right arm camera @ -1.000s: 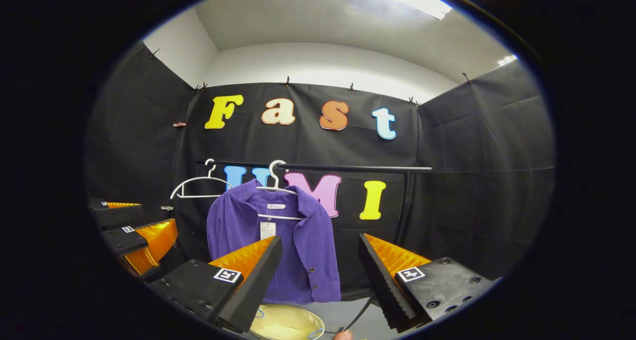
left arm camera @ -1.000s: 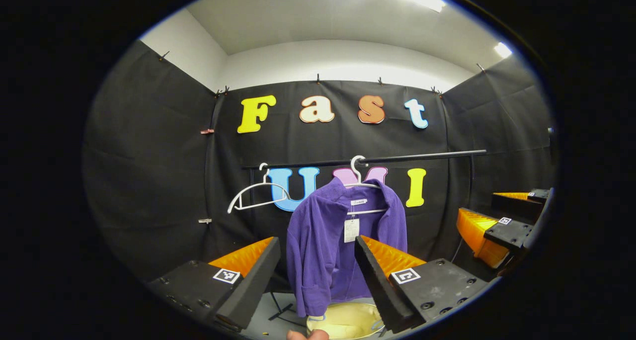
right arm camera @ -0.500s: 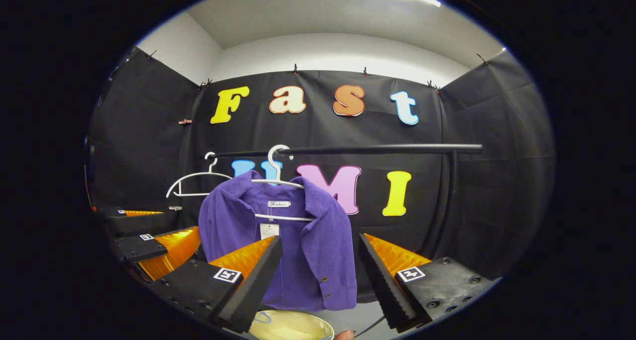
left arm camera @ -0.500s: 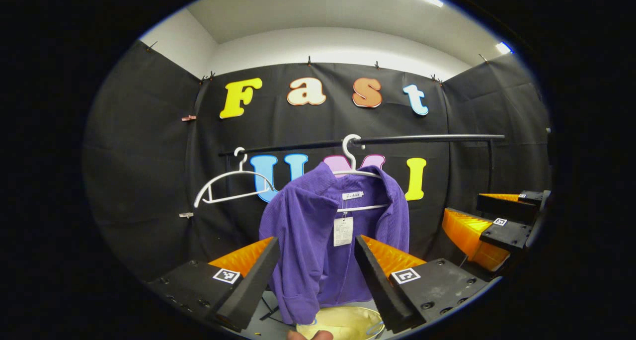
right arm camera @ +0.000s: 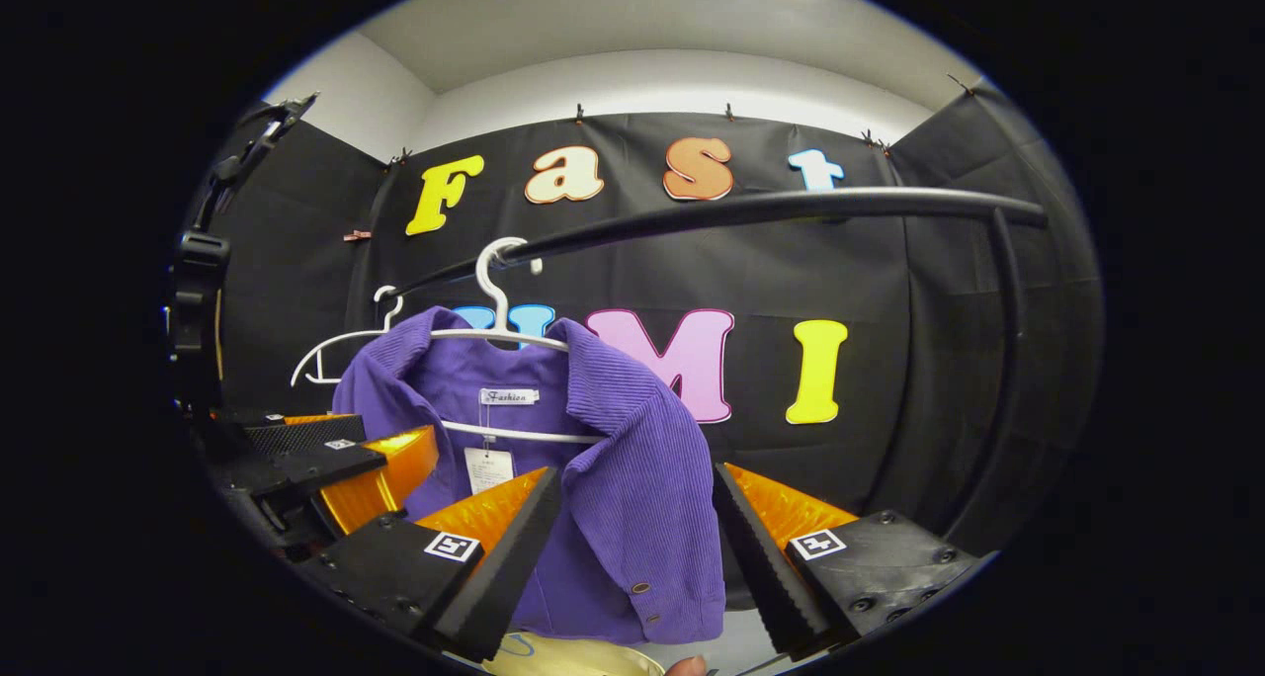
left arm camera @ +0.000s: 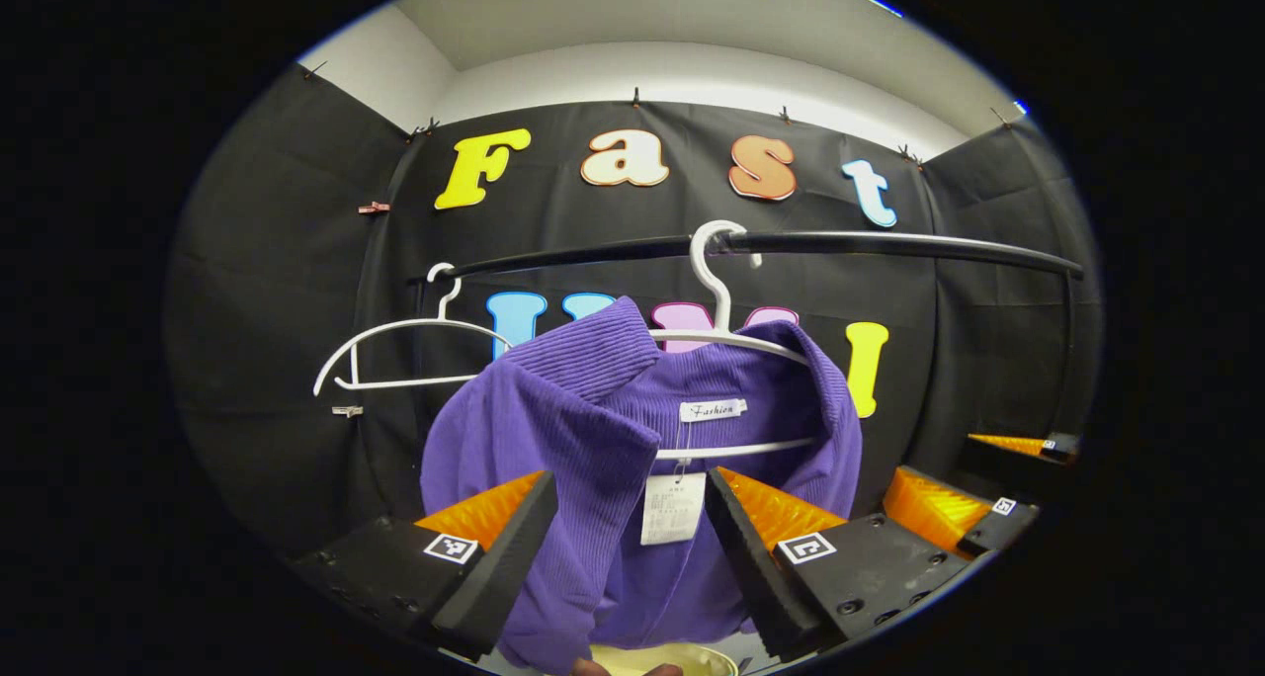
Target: Grasp the clothes on the hanger with both hands and then place them into the laundry hamper below.
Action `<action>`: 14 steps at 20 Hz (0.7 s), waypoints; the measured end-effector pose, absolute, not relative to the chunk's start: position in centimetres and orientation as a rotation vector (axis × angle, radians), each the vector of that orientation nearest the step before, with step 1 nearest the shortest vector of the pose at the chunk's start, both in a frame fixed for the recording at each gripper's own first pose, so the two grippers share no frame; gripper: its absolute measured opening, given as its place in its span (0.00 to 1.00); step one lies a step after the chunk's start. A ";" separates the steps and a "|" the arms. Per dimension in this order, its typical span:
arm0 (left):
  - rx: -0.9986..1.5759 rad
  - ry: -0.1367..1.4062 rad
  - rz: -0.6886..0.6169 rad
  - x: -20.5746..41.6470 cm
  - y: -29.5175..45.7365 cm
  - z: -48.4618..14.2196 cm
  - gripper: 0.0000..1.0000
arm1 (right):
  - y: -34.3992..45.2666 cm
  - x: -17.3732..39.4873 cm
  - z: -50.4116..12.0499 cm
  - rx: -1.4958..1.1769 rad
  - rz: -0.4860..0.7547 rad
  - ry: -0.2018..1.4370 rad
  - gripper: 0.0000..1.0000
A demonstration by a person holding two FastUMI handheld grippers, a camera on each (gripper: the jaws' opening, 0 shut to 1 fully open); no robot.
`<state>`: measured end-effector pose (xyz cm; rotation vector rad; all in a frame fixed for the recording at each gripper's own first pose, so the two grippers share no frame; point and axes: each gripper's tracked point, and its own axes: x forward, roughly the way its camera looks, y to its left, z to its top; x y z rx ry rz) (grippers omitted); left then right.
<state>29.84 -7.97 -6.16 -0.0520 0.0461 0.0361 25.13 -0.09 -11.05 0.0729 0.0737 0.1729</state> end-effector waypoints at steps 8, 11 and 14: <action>-0.002 0.056 0.143 34.9 -5.6 -7.8 0.75 | 2.1 28.1 -13.6 0.090 0.213 0.087 0.98; -0.020 0.043 0.158 34.5 -4.2 -7.7 0.43 | 3.7 29.7 -13.9 0.104 0.216 0.086 0.98; -0.041 0.046 0.149 34.0 -3.3 -7.5 0.17 | 5.2 31.9 -14.7 0.121 0.192 0.095 0.98</action>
